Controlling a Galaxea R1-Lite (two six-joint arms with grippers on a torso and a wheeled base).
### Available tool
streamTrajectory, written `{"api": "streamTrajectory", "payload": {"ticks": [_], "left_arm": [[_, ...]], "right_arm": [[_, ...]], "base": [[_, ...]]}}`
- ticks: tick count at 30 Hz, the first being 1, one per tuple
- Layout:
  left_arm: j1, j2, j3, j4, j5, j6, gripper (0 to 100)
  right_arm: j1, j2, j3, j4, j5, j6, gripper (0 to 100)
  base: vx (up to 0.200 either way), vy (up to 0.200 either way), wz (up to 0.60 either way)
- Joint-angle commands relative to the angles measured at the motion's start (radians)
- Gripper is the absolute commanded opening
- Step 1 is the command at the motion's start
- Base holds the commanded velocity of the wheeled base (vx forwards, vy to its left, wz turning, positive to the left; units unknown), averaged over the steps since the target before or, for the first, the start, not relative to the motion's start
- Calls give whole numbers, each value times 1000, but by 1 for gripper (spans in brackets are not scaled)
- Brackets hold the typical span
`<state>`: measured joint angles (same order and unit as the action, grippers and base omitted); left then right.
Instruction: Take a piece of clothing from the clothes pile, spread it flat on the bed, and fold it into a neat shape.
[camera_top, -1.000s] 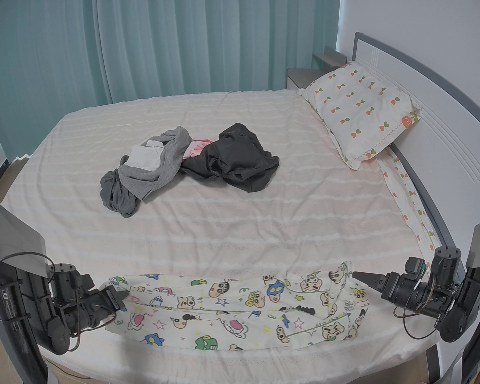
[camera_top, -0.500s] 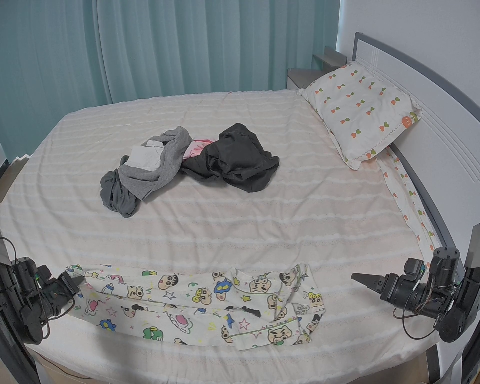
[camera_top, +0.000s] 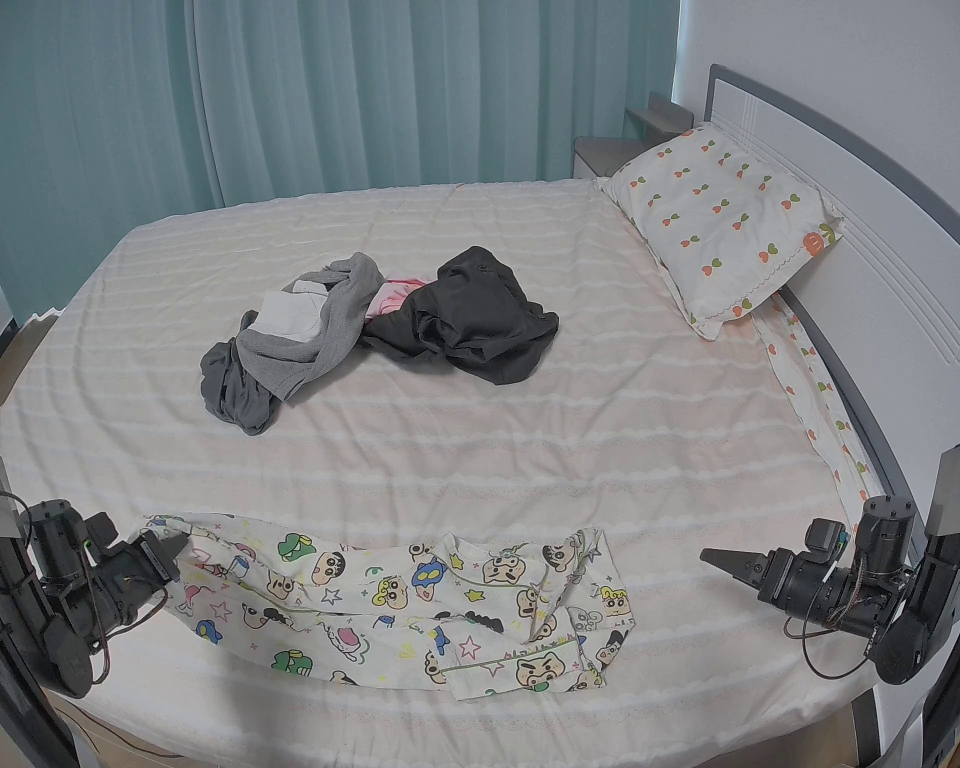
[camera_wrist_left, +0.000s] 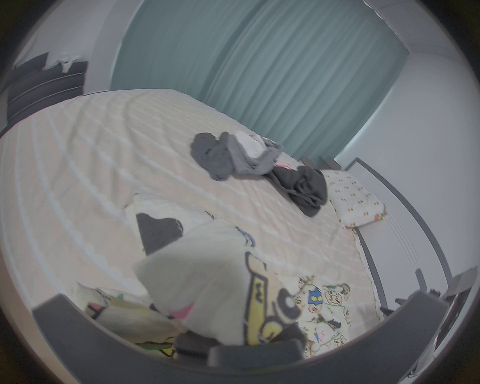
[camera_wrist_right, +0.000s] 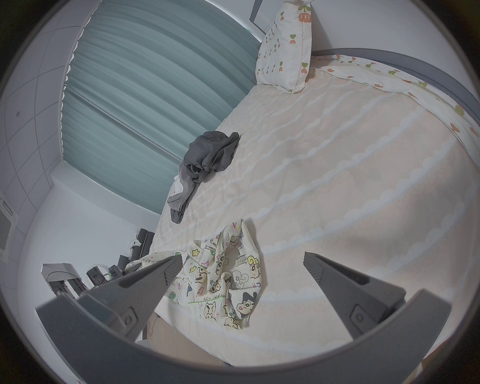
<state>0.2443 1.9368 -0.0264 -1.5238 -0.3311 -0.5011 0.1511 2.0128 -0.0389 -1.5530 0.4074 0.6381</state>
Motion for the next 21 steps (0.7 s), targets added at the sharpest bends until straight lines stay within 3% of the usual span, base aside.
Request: {"api": "streamTrajectory", "payload": {"ticks": [1,8,16,21], "left_arm": [[-299,-88,-32,63,193,-2,0],[-645,-91,-196,261,399,-2,0],[-866,-61,-449,553,495,-2,0],[-971,21,-575,614,557,-2,0]], "right_arm": [[1,7,-2,-16,1,0,100],[1,9,-2,-16,1,0,100],[2,15,-2,-16,1,-1,100],[5,21,-2,-16,1,-1,100]], "base": [[0,0,0],[0,0,0],[0,0,0],[0,0,0]]}}
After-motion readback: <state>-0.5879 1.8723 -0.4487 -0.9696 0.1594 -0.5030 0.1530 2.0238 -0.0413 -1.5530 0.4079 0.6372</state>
